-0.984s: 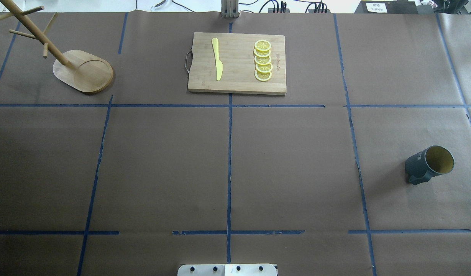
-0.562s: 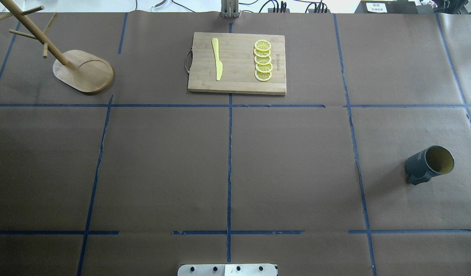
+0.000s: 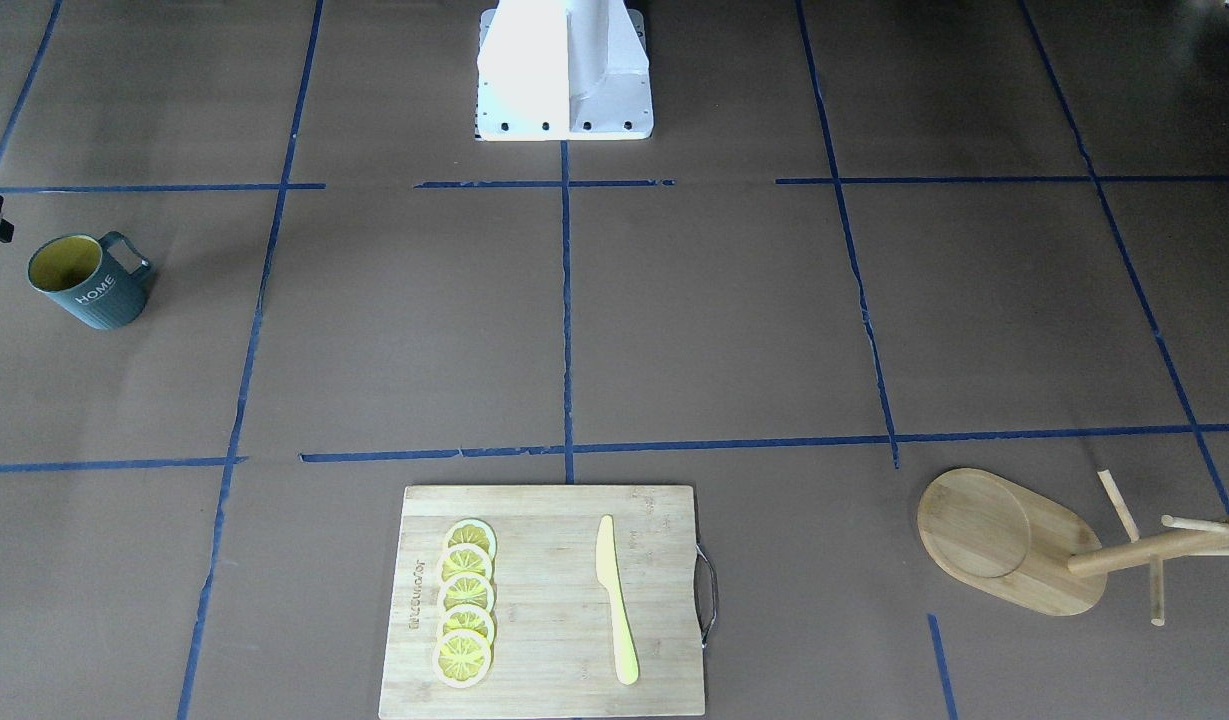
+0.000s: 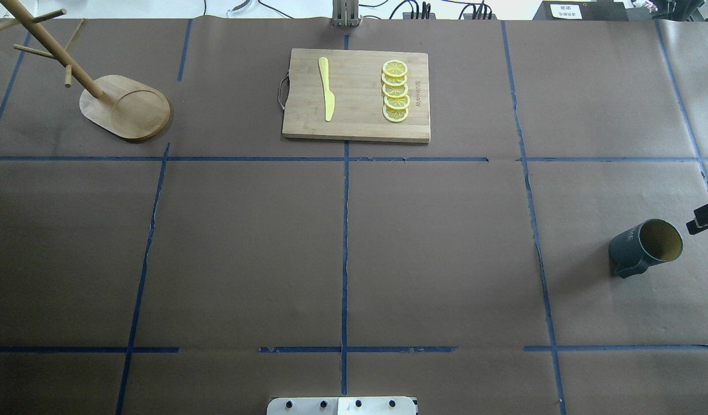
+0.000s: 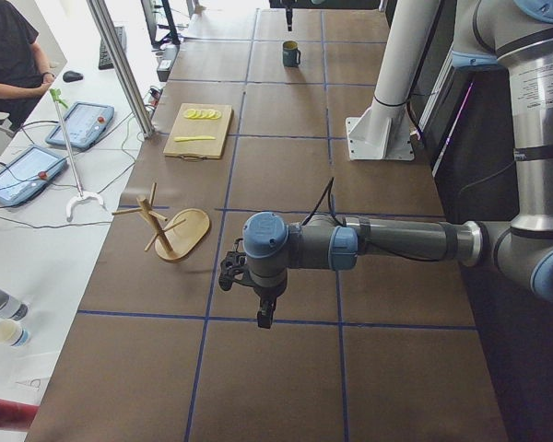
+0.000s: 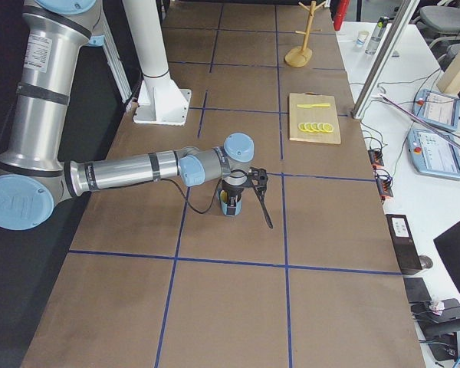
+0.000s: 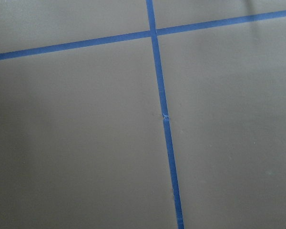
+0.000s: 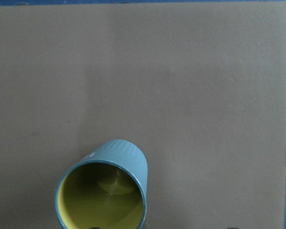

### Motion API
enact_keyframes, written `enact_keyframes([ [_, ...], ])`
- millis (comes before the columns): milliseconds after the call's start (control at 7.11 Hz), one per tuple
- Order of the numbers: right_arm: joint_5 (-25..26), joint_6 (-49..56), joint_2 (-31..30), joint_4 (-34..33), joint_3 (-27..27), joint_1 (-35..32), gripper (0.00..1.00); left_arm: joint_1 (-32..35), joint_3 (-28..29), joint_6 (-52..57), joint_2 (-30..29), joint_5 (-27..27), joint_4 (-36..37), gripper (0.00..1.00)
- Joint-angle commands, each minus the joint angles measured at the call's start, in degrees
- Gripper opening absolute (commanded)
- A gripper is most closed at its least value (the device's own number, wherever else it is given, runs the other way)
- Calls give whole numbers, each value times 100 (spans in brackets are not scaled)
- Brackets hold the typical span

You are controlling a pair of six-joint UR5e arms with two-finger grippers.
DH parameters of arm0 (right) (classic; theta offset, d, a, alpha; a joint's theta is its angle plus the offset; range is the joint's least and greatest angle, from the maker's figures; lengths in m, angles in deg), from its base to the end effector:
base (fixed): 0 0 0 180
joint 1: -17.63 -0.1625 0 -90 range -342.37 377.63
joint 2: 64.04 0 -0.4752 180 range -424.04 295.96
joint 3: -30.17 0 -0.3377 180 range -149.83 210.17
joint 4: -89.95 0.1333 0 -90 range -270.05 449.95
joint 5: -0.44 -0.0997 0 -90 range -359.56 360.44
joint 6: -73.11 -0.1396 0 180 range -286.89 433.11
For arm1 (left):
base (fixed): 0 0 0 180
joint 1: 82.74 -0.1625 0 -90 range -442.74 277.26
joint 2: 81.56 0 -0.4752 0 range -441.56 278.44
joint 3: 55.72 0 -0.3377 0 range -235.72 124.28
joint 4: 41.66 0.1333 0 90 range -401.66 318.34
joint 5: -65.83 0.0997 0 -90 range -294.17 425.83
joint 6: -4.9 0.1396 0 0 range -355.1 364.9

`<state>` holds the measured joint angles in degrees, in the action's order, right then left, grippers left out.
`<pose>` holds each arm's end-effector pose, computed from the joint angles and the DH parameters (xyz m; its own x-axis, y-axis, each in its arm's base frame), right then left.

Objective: Hang cup on storage rack
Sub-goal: 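Lower the right gripper onto the teal mug and grasp it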

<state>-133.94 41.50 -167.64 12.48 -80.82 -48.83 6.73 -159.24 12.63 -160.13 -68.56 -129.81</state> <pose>-0.1074 -0.3359 0.6408 0.6738 0.0226 0.7386 0.0262 0.9982 -0.0545 -0.0325 -0.3437 0.7153 0.7068 0.1440 -0.6926 -0.1053 0.9896 0.0982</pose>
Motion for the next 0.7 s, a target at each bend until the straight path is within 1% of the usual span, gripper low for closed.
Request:
enact_keyframes([
  [0,61,-1071,-10,871,253,264,89,9,-1,0,-9,0,0,100],
  [141,270,-1162,-19,882,288,386,89,9,-1,0,-9,0,0,100],
  [281,699,-1163,-10,883,288,753,88,0,-1,0,-9,0,0,100],
  [422,807,-1163,-19,883,323,844,83,0,-1,0,-9,0,0,100],
  [562,773,-1163,-71,883,324,845,79,9,-1,0,-9,0,0,100],
])
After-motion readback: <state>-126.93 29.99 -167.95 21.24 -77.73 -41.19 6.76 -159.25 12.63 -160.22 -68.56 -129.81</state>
